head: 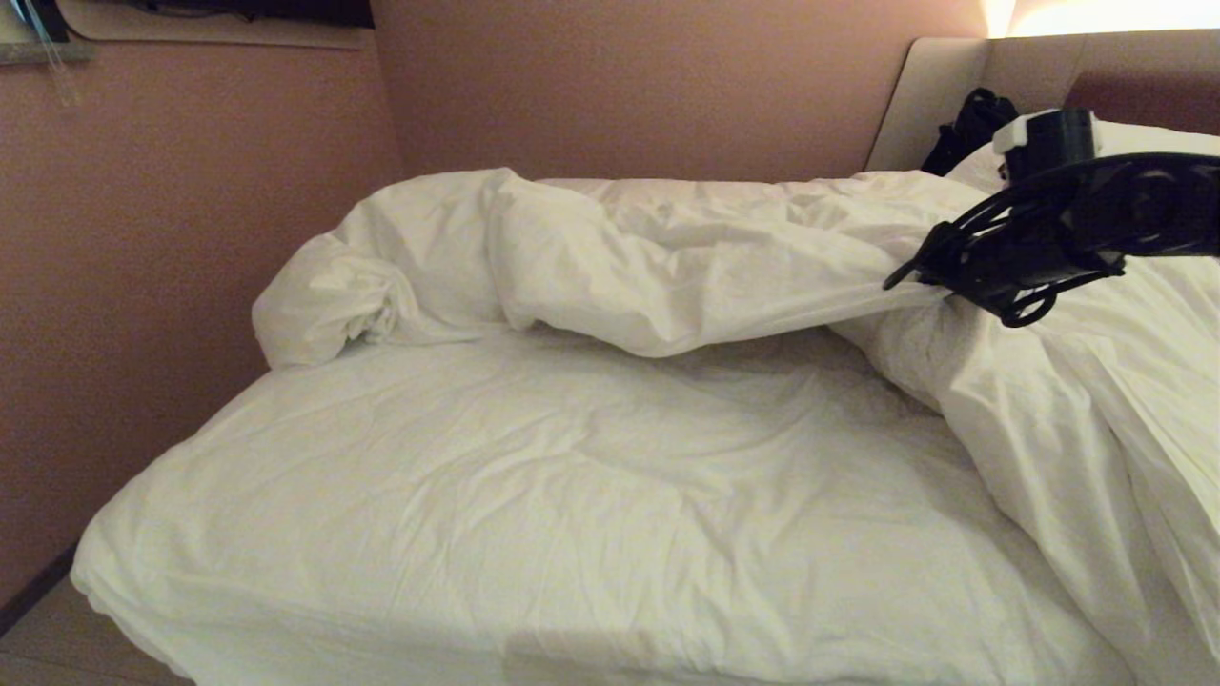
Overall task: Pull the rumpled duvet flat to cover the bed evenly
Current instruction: Flatten the corners of the folded blanket
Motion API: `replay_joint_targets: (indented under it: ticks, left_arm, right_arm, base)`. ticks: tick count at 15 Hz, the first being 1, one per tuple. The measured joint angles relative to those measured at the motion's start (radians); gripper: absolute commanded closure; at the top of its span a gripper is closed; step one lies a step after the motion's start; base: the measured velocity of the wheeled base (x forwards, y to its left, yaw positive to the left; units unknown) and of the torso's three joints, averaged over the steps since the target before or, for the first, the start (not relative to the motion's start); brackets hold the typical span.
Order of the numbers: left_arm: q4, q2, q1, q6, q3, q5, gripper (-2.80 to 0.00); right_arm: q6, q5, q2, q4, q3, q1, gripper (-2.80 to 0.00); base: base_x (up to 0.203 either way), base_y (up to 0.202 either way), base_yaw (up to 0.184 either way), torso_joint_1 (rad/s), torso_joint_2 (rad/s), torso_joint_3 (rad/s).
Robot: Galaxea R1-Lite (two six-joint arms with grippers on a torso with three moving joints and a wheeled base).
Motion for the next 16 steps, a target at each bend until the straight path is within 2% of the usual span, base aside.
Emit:
replay_joint_targets:
  ticks: [5,10,16]
  left_arm:
    - [0.000,0.000,0.000,0.000,0.000,0.000,0.00]
    - [-0.001,0.000,0.000,0.000,0.000,0.000,0.00]
    - [-0.001,0.000,0.000,0.000,0.000,0.000,0.00]
  right_arm:
    - [-0.007,0.151,-0.203,0.102,0.060,-0.025,0.00]
    - [-0.005,0.287,-0.402,0.119,0.107,-0.106,0.00]
    - [-0.010,0.392,-0.553,0.115,0.152,-0.157,0.00]
  base:
    - [0.000,0.000,0.000,0.000,0.00,0.000]
    - [0.000,0.000,0.000,0.000,0.00,0.000]
    - [0.000,0.000,0.000,0.000,0.00,0.000]
